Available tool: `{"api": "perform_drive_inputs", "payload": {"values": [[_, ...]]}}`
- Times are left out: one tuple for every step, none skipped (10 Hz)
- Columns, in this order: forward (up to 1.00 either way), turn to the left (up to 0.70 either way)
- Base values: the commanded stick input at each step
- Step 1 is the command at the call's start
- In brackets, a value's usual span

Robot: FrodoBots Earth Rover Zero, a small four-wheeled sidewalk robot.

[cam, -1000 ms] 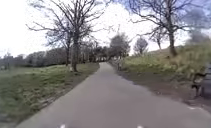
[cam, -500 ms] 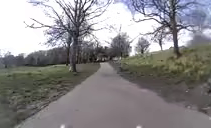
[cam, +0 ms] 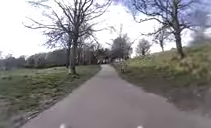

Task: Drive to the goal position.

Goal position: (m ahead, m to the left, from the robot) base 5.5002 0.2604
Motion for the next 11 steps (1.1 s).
{"api": "perform_drive_inputs", "payload": {"values": [[0.85,-0.28],[0.85,-0.28],[0.85,-0.27],[0.85,-0.22],[0.85,-0.12],[0.85,-0.02],[0.85,0.01],[0.85,0.01],[0.85,0.01],[0.85,0.01],[0.85,0.01]]}}
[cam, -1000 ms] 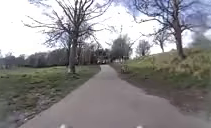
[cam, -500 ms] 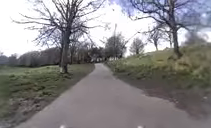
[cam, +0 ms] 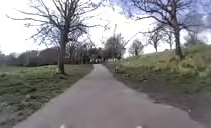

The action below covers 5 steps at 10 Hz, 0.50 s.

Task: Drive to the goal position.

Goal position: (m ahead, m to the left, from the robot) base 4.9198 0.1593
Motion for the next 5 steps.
{"api": "perform_drive_inputs", "payload": {"values": [[0.85,0.01],[0.85,0.01],[0.85,0.01],[0.85,0.01],[0.85,0.01]]}}
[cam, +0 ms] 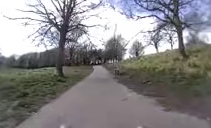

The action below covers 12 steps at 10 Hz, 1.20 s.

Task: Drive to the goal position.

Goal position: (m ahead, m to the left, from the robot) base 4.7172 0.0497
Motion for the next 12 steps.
{"api": "perform_drive_inputs", "payload": {"values": [[0.85,0.01],[0.85,0.01],[0.85,0.01],[0.85,0.01],[0.85,0.01],[0.85,0.01],[0.85,0.01],[0.85,0.01],[0.85,0.01],[0.85,0.01],[0.85,-0.06],[0.85,-0.18]]}}
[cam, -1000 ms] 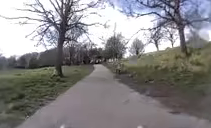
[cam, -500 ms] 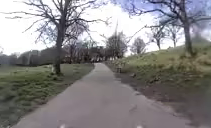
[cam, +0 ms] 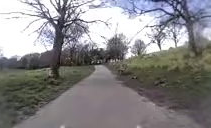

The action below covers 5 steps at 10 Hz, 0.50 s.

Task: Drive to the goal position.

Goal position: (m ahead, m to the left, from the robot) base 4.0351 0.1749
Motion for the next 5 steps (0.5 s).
{"api": "perform_drive_inputs", "payload": {"values": [[0.85,-0.27],[0.85,-0.30],[0.85,-0.31],[0.85,-0.09],[0.85,0.01]]}}
